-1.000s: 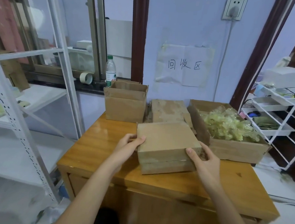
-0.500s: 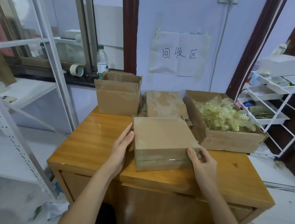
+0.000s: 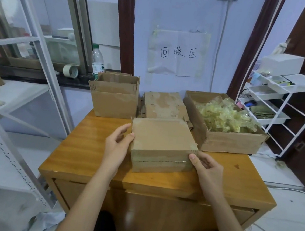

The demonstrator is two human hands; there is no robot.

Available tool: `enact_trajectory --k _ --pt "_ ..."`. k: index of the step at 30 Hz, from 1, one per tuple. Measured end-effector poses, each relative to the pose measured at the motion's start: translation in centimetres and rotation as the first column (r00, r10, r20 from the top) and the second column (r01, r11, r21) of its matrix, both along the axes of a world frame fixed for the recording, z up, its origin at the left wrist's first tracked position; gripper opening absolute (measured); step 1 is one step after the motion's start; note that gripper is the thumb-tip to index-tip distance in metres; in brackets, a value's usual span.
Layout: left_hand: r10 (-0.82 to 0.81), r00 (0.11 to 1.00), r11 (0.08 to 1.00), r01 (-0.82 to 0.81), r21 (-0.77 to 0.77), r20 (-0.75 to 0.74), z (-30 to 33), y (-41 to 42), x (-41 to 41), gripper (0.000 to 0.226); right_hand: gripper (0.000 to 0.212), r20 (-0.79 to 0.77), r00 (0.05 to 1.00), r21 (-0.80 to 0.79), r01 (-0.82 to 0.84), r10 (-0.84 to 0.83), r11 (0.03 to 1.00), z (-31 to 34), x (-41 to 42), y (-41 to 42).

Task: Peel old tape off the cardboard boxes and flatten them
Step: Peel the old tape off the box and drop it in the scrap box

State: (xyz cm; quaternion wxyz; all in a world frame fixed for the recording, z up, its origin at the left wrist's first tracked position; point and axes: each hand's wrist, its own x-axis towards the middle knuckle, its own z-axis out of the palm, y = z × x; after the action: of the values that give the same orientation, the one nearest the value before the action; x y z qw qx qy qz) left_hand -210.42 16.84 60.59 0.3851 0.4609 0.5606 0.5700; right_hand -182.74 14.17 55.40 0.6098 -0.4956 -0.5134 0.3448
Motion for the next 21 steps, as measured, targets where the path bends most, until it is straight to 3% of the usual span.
enact_trajectory --k 3,5,7,9,11,15,21 --pt "0.051 0.945 0.993 -0.013 0.12 -0.323 2.6 0.3 1.1 0.035 0.029 0.016 1.0 -0.004 0.009 -0.009 1.0 0.1 -0.1 -0.1" --pt "0.007 0.844 0.986 0.082 0.143 -0.537 3.9 0.5 2.8 0.03 0.031 0.021 1.0 -0.007 0.006 -0.006 1.0 0.2 -0.1 -0.2" --pt "-0.048 0.624 0.984 0.162 0.07 -0.78 4.1 0.6 4.6 0.043 0.029 0.019 1.0 -0.006 0.0 0.0 1.0 0.5 -0.2 -0.4" --pt "-0.093 0.402 0.987 0.159 -0.03 -0.911 3.6 0.8 5.7 0.066 0.028 0.018 1.0 -0.007 0.004 -0.004 1.0 0.7 -0.4 -0.5" --pt "-0.114 0.298 0.987 0.141 -0.074 -0.948 3.2 0.9 5.9 0.077 0.03 0.016 1.0 -0.009 0.017 -0.017 1.0 0.8 -0.5 -0.7" --pt "-0.142 0.29 0.983 0.155 -0.1 -0.946 3.0 1.1 4.9 0.078 0.024 -0.012 0.998 -0.004 0.069 -0.069 0.998 0.9 -0.3 -1.0" --pt "-0.166 0.452 0.979 0.181 -0.092 -0.877 3.3 0.2 2.5 0.073 0.022 -0.002 0.999 0.061 0.041 -0.041 0.997 1.7 -1.1 -1.2"
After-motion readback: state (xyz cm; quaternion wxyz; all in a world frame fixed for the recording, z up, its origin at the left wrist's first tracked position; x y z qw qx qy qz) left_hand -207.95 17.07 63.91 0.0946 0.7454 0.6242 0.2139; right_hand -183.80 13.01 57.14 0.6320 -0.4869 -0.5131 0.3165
